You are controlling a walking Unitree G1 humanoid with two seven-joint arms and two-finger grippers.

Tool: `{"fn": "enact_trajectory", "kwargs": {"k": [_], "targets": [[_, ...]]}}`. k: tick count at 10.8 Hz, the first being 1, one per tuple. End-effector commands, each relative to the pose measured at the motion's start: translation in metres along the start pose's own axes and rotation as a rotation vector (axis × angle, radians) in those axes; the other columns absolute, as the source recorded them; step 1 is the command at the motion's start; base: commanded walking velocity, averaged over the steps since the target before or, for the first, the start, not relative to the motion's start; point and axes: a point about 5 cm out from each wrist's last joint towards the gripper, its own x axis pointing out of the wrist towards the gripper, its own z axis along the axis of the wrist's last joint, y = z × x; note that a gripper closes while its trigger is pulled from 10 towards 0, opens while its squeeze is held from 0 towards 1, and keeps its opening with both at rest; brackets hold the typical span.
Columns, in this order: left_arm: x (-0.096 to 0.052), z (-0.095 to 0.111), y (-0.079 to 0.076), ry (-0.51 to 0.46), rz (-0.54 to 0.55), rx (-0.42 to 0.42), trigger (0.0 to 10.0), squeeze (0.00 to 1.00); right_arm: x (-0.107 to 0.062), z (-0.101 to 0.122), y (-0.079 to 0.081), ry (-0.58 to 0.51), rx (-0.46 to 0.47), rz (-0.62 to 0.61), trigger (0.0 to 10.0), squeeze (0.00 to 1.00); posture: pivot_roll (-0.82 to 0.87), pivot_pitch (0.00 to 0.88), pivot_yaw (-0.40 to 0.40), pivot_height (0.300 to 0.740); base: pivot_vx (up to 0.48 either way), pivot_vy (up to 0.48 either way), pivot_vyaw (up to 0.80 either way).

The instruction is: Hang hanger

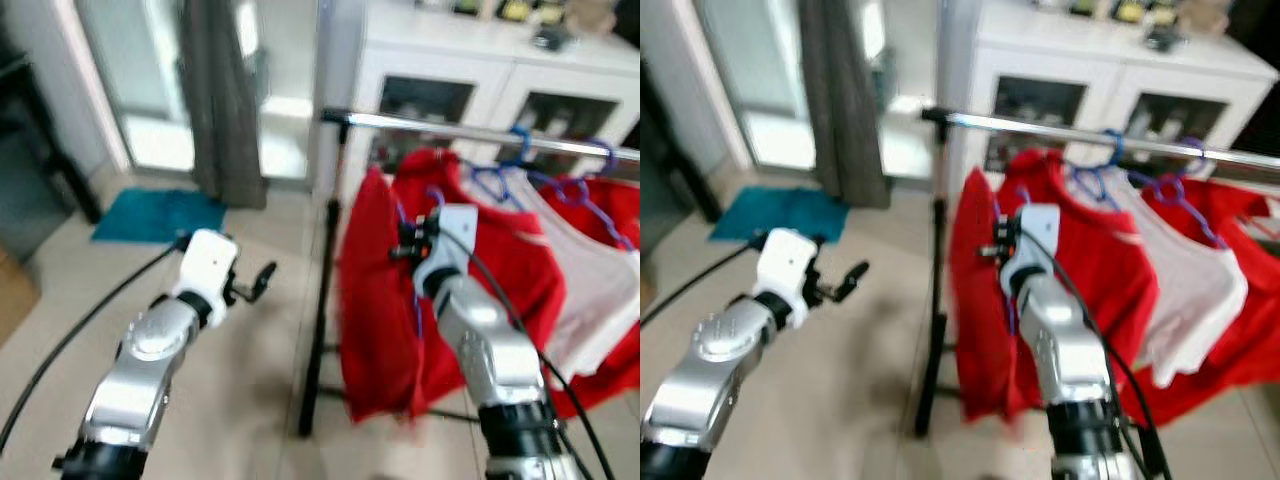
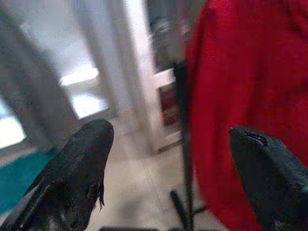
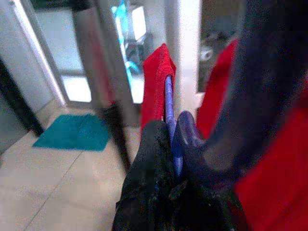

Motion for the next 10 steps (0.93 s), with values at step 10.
{"fn": "enact_trajectory", "kwargs": {"k": [10], "targets": [[0.002,0.041,-0.028,-0.107,-0.326,0.058,10.0,0.0,0.019,0.054,-0.01,-0.087,-0.112,-0.043,10.0,0.0,-0.05,0.0,-0.08,0.74,0.228,0.0,0.0]]}}
